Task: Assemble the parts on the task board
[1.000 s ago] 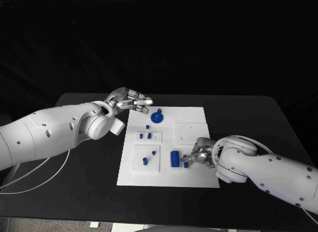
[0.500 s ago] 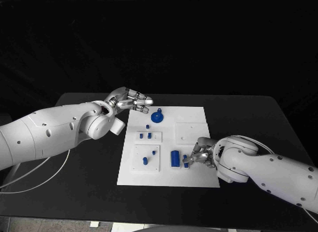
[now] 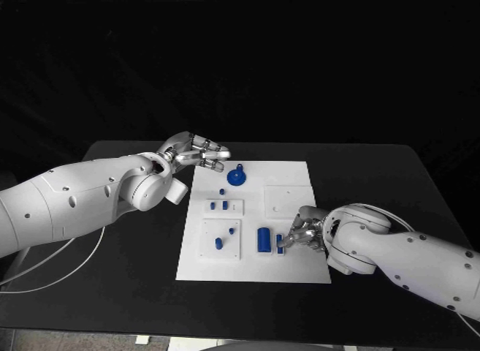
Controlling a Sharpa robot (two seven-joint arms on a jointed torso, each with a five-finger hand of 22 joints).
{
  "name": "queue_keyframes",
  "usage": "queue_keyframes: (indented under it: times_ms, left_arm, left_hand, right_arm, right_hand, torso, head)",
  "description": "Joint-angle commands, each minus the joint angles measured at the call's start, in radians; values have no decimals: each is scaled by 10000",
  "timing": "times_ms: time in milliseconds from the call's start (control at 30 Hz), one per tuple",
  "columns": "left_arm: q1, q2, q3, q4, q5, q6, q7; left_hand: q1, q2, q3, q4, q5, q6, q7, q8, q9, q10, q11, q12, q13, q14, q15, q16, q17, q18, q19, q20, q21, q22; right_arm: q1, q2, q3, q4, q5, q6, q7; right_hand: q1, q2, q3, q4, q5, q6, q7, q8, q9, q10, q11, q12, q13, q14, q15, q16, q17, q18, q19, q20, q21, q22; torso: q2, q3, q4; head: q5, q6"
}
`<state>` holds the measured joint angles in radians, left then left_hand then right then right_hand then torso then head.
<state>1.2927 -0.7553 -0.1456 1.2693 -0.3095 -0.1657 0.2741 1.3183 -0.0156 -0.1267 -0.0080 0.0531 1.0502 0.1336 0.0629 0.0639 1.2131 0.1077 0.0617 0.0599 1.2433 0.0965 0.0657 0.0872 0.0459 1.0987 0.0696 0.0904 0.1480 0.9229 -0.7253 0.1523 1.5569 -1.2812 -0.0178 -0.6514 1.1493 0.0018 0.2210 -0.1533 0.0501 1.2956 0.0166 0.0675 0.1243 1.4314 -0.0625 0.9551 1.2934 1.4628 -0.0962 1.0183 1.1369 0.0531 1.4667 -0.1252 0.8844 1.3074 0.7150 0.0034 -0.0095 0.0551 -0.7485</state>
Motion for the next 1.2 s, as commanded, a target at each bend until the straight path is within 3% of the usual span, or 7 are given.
queue_keyframes:
  times_ms: [33, 233, 333, 467, 800, 1000, 1200]
  left_arm:
    - [6, 20, 7, 12, -29, 106, 43]
    - [6, 24, 7, -1, -33, 106, 47]
    - [5, 24, 7, -28, -19, 99, 57]
    - [6, 26, 7, -92, 182, 18, 88]
    - [8, 151, 10, -525, 1319, -659, 509]
    - [11, 269, 16, -923, 2107, -899, 791]
    - [12, 559, 30, -1493, 2657, -862, 1026]
  left_hand:
    - [-16, 76, -4, -2, -10, -71, 16, 17, 16, -75, -15, -23, 7, -56, -17, -26, 13, -20, 3, 86, 28, -9]
    - [-16, 76, -4, -2, -10, -71, 16, 17, 16, -75, -15, -23, 7, -56, -17, -26, 13, -20, 3, 86, 28, -9]
    - [-16, 76, -4, -2, -10, -71, 16, 17, 16, -75, -15, -23, 7, -56, -17, -26, 13, -20, 3, 86, 28, -9]
    - [-37, 66, -21, 6, -10, -78, 20, 17, 15, -83, -10, -22, 7, -61, -13, -27, 12, -20, -1, 87, 29, -16]
    - [87, 123, 68, -71, 60, 60, -23, 29, 20, -67, -26, -23, 7, -44, -21, -28, 25, -25, -13, 86, 28, -26]
    - [153, 183, 118, -168, 135, 98, -28, 16, 13, -210, 15, -28, 3, -150, 16, -38, -2, -43, -95, 118, -20, -58]
    - [152, 225, 164, -264, 175, 59, -46, 16, 12, -696, 138, -36, -6, -617, 159, -44, -140, -72, -464, 276, -202, -214]
  right_arm:
    - [-40, -4, -24, -66, -170, -3, 93]
    - [-44, -37, -24, -81, -124, -270, 207]
    - [-45, -128, -15, -54, 228, -464, 369]
    - [-37, -346, 176, -29, 1107, -636, 998]
    - [489, -337, 986, -1750, 4031, -1604, 4752]
    - [948, 170, 1187, -3721, 6345, -1968, 6945]
    - [1093, 658, 1436, -5106, 7851, -1758, 8475]
  right_hand:
    - [-122, 54, -105, 63, -19, 10, -40, -33, -18, 35, 3, -46, 14, 7, -81, -49, 6, -190, 391, -41, -38, 1099]
    - [-549, -282, -297, 386, -21, 33, 2, -27, -30, 33, 25, -76, 8, 7, -79, -66, 4, -185, 398, -44, -42, 1097]
    - [-732, -1614, 541, 2313, 3, -80, -27, 15, -49, -59, 94, -191, -25, -10, -43, -110, -3, -152, 402, -48, -79, 1085]
    - [-497, -1744, -231, 3004, 17, -692, 270, -34, -129, -59, 195, -106, 28, -7, -5, -124, 2, -110, 386, 18, -145, 1078]
    - [96, -47, -3120, 1668, 1442, -1244, 459, -39, -331, -541, 328, -983, -670, -183, 76, -1118, -634, 105, 142, 150, -1709, 684]
    - [713, 528, -2975, 580, 1784, -1502, 638, -38, -495, -1732, 560, -4997, -4703, -1044, 426, -4949, -3277, 202, -800, 508, -7493, -2851]
    - [929, 763, -2569, 41, 2070, -2659, 1161, -35, -617, -3066, 1775, -8899, -11284, -3171, 1980, -9685, -7747, 360, -4753, 2226, -8177, -7783]
  torso:
    - [0, -4, 7]
    - [0, -5, 10]
    - [-7, -6, 11]
    - [-17, -21, -6]
    - [-117, -126, -14]
    - [-220, -127, -37]
    - [-348, -81, -25]
  head:
    - [-10, 7]
    - [-13, 43]
    - [-10, 104]
    - [-61, 324]
    - [-216, 795]
    - [-238, 996]
    - [-224, 1145]
